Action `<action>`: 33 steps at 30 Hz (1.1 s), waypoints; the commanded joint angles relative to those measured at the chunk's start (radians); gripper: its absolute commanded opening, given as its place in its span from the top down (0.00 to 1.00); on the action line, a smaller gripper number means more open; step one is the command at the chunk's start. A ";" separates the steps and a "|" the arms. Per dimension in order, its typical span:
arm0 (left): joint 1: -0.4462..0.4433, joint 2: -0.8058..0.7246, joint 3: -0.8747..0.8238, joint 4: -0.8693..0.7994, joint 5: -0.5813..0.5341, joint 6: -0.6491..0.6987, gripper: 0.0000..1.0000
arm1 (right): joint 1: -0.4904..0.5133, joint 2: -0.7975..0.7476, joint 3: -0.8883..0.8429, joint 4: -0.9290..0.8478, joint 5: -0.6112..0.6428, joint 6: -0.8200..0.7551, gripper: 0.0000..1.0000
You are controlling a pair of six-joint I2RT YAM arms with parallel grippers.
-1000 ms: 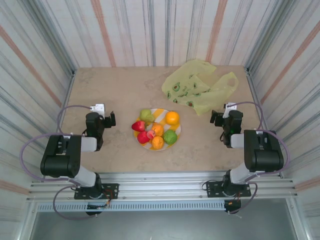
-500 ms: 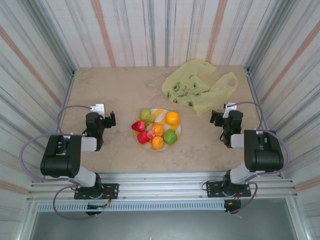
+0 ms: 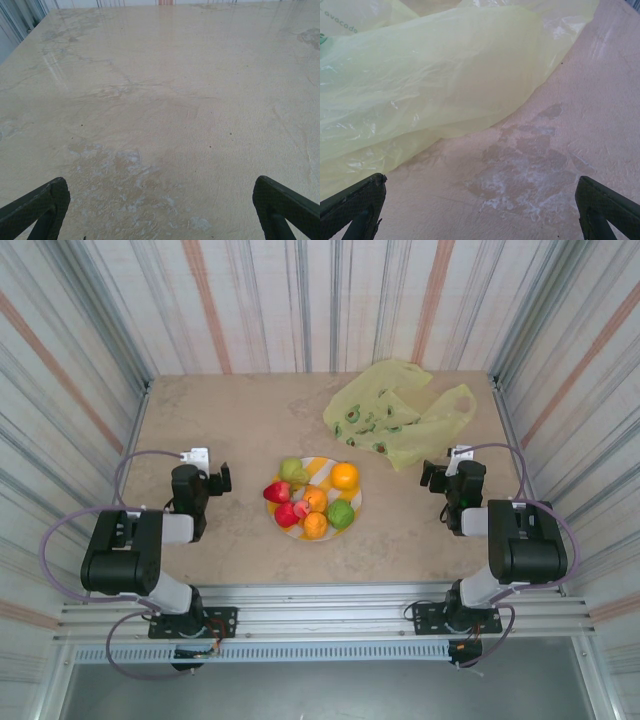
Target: Place the fruits into the plastic bag
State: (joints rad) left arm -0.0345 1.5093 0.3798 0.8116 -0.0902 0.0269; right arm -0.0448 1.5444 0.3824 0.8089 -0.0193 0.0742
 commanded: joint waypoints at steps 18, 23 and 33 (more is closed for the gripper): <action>-0.021 -0.499 0.209 -0.672 0.018 -0.476 0.01 | -0.004 -0.348 0.288 -0.725 0.187 0.397 0.04; -0.095 -0.507 0.260 -0.755 0.134 -0.536 0.01 | 0.008 -0.143 0.503 -0.893 0.111 0.508 0.03; -0.259 -0.466 0.316 -0.857 0.084 -0.502 0.01 | 0.025 0.276 0.798 -0.920 0.048 0.562 0.18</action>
State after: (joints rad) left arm -0.2829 1.0306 0.6613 0.0170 -0.0177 -0.4610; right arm -0.0128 1.7508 1.1072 -0.0643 0.0940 0.5968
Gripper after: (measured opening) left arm 0.986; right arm 0.876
